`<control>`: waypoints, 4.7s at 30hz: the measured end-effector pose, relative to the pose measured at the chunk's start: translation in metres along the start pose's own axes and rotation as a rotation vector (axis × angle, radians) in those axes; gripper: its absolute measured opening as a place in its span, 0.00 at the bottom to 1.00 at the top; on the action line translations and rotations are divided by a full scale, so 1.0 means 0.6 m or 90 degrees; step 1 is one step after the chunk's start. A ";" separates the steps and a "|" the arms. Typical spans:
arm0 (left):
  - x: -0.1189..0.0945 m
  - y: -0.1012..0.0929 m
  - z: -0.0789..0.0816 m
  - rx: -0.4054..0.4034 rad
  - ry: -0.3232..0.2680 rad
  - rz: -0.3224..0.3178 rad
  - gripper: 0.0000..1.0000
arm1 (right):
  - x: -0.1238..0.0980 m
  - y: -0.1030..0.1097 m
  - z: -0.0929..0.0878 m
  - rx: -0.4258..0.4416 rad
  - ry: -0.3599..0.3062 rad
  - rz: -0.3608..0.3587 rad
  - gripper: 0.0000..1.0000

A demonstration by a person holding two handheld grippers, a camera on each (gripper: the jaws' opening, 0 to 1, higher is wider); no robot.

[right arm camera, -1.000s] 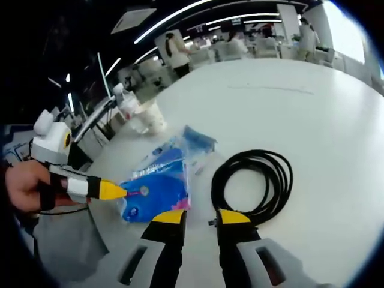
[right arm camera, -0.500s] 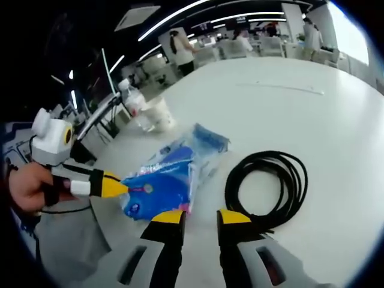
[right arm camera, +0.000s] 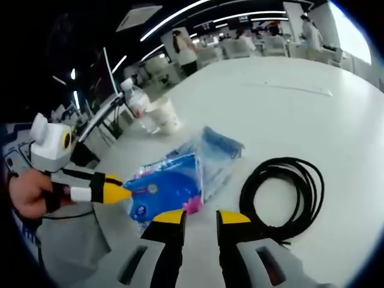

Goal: Arrange the tabletop items into an orderly group along one side of the table until the central work area is clear of visible clutter.

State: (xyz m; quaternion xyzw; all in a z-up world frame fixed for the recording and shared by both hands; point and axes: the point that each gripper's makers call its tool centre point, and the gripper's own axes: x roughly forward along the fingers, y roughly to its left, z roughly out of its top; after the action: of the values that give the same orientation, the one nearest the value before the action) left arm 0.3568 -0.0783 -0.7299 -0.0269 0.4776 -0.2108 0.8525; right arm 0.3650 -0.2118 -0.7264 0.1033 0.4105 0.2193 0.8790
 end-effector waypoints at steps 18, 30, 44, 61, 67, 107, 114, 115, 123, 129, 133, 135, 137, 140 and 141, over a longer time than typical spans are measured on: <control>0.010 -0.004 -0.001 -0.036 0.002 0.005 0.07 | 0.040 0.004 0.019 -0.027 0.021 -0.002 0.02; 0.022 -0.008 0.023 -0.036 -0.006 0.002 0.00 | 0.022 -0.017 0.017 -0.012 -0.003 -0.008 0.00; 0.045 -0.042 0.054 -0.006 -0.007 -0.025 0.00 | -0.002 -0.055 0.027 0.022 -0.044 -0.036 0.00; 0.095 -0.121 0.173 0.067 -0.041 -0.059 0.00 | -0.049 -0.156 0.091 0.067 -0.116 -0.103 0.00; 0.128 -0.157 0.204 0.079 -0.043 -0.075 0.00 | -0.060 -0.199 0.102 0.085 -0.127 -0.124 0.00; 0.271 -0.226 0.239 0.087 0.003 -0.083 0.00 | -0.031 -0.349 0.096 0.122 -0.091 -0.149 0.00; 0.267 -0.229 0.232 0.097 0.007 -0.085 0.00 | -0.030 -0.348 0.072 0.125 -0.081 -0.141 0.00; 0.267 -0.230 0.231 0.096 0.007 -0.085 0.00 | -0.030 -0.348 0.072 0.129 -0.083 -0.141 0.00; 0.260 -0.232 0.230 0.061 0.005 -0.099 0.06 | -0.032 -0.352 0.078 0.120 -0.081 -0.146 0.00; 0.249 -0.224 0.227 0.040 0.004 -0.104 0.11 | -0.037 -0.353 0.077 0.121 -0.078 -0.155 0.07; 0.243 -0.220 0.230 0.031 0.000 -0.108 0.12 | -0.038 -0.351 0.077 0.121 -0.076 -0.157 0.08; 0.241 -0.218 0.232 0.032 -0.002 -0.112 0.12 | -0.041 -0.348 0.078 0.122 -0.075 -0.161 0.10; 0.236 -0.215 0.236 0.032 -0.004 -0.112 0.12 | -0.045 -0.346 0.082 0.123 -0.078 -0.163 0.10; 0.226 -0.212 0.242 0.028 -0.009 -0.115 0.12 | -0.049 -0.345 0.090 0.120 -0.083 -0.167 0.10; 0.223 -0.210 0.244 0.027 -0.010 -0.115 0.12 | -0.050 -0.344 0.091 0.119 -0.083 -0.169 0.10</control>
State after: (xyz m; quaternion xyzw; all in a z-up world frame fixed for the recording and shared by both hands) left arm 0.4962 -0.2673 -0.7269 -0.0534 0.4619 -0.2966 0.8342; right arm 0.4520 -0.4083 -0.7455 0.1434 0.3813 0.0549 0.9116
